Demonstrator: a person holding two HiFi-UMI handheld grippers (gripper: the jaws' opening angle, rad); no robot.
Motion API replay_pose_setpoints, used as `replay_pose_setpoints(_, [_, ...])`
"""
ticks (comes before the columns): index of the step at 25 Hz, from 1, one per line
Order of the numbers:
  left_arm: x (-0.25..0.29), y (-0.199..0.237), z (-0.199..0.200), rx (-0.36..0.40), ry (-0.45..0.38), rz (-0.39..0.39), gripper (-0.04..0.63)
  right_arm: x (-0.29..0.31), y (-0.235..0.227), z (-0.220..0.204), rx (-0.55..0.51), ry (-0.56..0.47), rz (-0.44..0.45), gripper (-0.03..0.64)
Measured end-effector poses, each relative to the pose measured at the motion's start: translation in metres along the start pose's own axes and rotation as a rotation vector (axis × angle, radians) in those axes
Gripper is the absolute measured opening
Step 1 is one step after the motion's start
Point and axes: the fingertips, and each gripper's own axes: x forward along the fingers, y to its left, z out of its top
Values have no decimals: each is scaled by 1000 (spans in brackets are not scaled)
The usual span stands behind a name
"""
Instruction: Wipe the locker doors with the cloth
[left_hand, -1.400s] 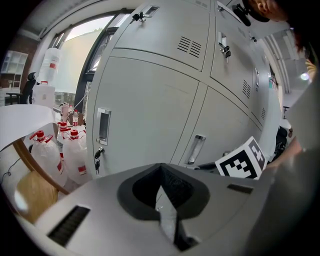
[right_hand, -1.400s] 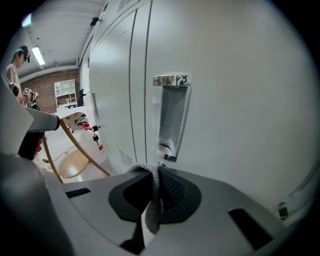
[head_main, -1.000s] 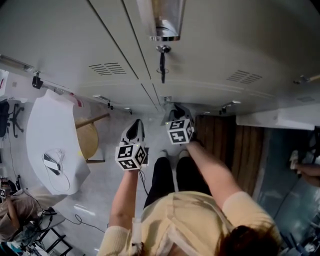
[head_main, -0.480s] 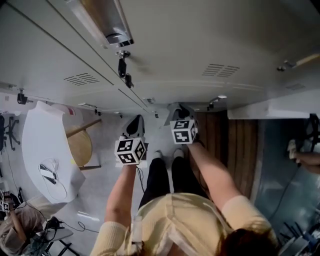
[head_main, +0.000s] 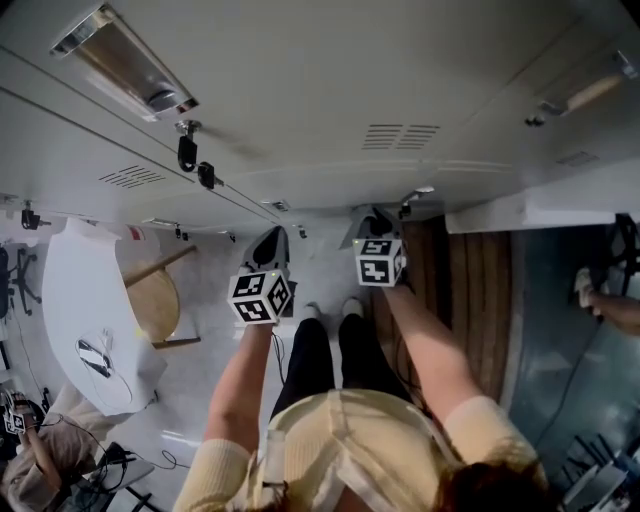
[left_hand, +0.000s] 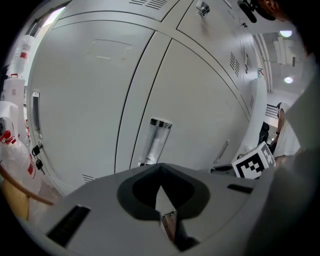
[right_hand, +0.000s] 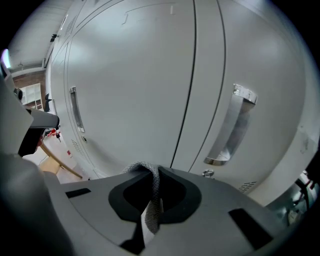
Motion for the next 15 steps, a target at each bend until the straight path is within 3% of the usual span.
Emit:
replay_pose_setpoints(6, [3, -10, 4, 8, 3, -11, -12, -6, -17, -1, 19, -2, -19, 6])
replay_pose_setpoints(15, [-18, -5, 11, 0, -6, -26, -12, -41, -7, 9, 43, -49, -8, 6])
